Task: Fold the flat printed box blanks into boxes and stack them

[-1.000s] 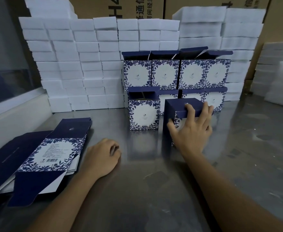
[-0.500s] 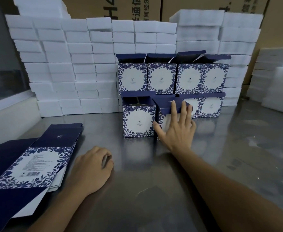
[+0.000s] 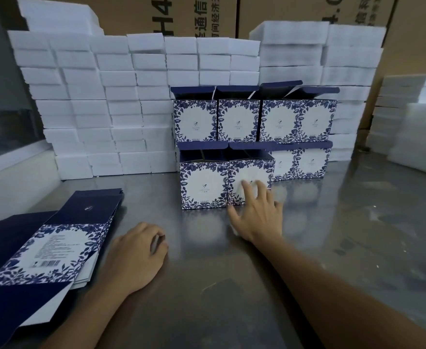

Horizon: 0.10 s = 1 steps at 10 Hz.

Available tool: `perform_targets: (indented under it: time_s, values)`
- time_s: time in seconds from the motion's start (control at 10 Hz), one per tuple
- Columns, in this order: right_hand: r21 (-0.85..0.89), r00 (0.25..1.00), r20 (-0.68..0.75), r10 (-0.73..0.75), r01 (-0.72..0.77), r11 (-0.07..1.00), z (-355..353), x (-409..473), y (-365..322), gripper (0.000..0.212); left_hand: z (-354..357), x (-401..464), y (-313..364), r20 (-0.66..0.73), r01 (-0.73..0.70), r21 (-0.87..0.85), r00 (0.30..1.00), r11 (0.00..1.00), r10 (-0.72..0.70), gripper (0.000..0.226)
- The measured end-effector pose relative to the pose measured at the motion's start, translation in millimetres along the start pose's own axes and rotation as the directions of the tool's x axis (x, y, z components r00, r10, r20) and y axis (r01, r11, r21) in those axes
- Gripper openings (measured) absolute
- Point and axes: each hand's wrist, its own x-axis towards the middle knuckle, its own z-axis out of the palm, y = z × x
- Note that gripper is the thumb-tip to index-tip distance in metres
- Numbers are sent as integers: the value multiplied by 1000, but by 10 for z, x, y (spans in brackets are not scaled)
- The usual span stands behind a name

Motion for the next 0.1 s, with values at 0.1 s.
perform_targets:
  time_s: [0.1]
  values:
    - [35, 980, 197, -7, 0, 999, -37, -156, 6, 53, -20, -22, 33, 10, -1, 19, 1000, 1000, 1, 13]
